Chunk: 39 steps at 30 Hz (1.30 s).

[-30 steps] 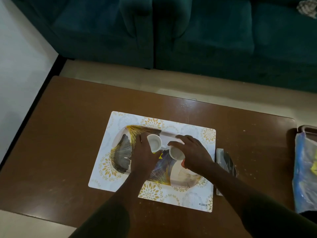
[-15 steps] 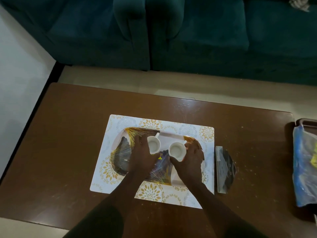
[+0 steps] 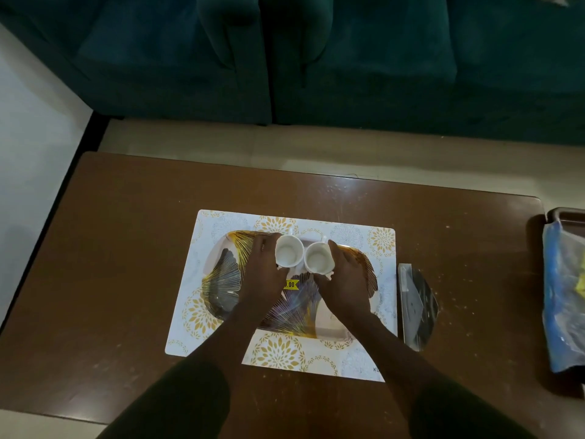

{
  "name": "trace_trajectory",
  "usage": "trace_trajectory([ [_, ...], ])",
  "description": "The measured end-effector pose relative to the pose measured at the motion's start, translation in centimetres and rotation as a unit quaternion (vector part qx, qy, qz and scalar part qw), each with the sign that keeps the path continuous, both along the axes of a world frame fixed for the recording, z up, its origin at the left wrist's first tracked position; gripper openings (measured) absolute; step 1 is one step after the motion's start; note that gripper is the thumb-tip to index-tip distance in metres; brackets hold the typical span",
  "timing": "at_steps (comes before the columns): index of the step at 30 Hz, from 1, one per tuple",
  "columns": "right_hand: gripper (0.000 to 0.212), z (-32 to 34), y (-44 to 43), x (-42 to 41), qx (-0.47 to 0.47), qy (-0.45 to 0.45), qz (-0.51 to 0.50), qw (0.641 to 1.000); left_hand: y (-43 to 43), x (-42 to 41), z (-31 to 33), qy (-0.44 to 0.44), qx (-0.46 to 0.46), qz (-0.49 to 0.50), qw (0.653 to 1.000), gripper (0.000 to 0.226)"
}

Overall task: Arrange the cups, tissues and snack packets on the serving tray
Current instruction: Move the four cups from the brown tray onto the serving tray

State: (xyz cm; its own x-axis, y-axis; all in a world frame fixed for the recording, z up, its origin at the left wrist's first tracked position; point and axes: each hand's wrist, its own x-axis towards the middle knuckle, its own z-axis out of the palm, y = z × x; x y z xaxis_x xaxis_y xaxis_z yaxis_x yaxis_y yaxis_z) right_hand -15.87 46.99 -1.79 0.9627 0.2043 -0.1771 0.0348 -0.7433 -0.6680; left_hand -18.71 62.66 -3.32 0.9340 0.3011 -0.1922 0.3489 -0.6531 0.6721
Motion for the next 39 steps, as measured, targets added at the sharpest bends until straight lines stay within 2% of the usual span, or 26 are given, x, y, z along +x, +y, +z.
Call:
trace_trajectory([
  [7,0.062,-0.4,0.4,-0.1,-0.016,0.008,0.001,1.0,0.4,-0.4,-0.4,-0.003,-0.004,0.005,1.0,0.053],
  [12,0.088,-0.2,-0.4,0.0,-0.039,0.024,0.002,0.999,1.0,-1.0,0.6,0.025,0.009,-0.039,0.999,0.095],
  [16,0.09,1.8,-1.7,2.5,-0.037,0.045,-0.003,0.998,1.8,0.5,2.6,0.01,0.081,-0.018,0.996,0.084],
  [20,0.076,5.0,-4.8,7.7,0.006,-0.009,-0.027,1.0,-0.4,4.8,5.5,-0.065,0.089,-0.013,0.994,0.073],
  [25,0.054,8.7,-13.2,13.1,0.007,-0.067,-0.091,0.994,-8.7,10.5,8.1,-0.122,0.061,-0.071,0.988,0.067],
  [29,0.048,8.6,-21.4,13.2,-0.025,-0.067,-0.136,0.988,-16.7,12.9,8.2,-0.127,0.016,-0.107,0.986,0.071],
  [35,0.05,6.2,-36.9,10.2,-0.068,-0.014,-0.177,0.982,-31.3,14.8,6.0,-0.081,-0.019,-0.173,0.981,0.078],
  [39,0.049,5.6,-44.9,9.4,-0.094,-0.035,-0.231,0.968,-39.0,15.8,4.5,-0.055,-0.034,-0.205,0.977,0.081],
])
